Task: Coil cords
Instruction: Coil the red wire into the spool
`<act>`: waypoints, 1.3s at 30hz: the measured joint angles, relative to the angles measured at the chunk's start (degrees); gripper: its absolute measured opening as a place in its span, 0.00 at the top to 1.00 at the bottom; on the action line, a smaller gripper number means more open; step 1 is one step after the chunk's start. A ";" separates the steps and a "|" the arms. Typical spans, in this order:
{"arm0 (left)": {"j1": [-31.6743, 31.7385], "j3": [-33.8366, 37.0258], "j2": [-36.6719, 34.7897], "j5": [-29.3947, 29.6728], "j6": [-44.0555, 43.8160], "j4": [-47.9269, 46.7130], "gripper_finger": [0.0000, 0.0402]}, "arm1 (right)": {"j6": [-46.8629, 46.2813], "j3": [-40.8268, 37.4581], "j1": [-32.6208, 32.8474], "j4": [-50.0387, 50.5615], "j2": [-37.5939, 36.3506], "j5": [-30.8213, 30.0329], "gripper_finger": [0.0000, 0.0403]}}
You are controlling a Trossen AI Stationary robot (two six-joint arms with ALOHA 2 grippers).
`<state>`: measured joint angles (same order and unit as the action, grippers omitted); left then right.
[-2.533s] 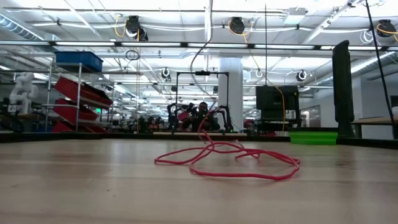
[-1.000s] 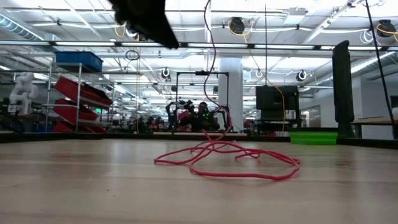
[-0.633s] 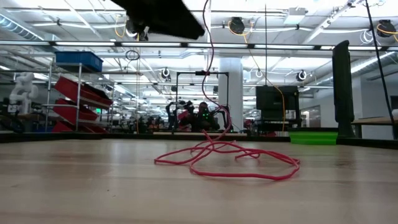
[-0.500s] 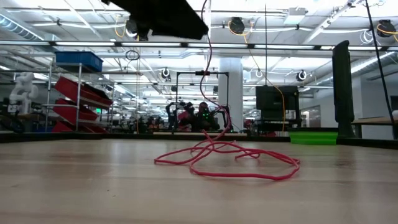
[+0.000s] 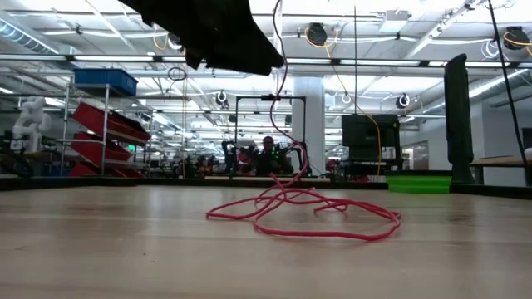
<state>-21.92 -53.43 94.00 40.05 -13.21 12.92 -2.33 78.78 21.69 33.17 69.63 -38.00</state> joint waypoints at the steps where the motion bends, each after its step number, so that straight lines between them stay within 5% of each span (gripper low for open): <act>1: 0.21 0.00 0.50 -0.04 0.02 0.69 0.56 | 0.00 0.00 0.00 -0.02 0.00 0.00 1.00; 30: 2.04 -0.01 3.45 -3.08 0.28 5.62 0.57 | 0.00 0.02 -0.02 0.02 -0.02 0.07 1.00; 39: 2.09 -0.02 3.45 -2.22 0.50 5.61 0.75 | 0.00 0.00 -0.01 0.02 -0.02 0.07 1.00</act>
<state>-19.84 -53.45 97.45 37.84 -12.70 18.52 -2.33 78.78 21.69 33.19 69.60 -37.93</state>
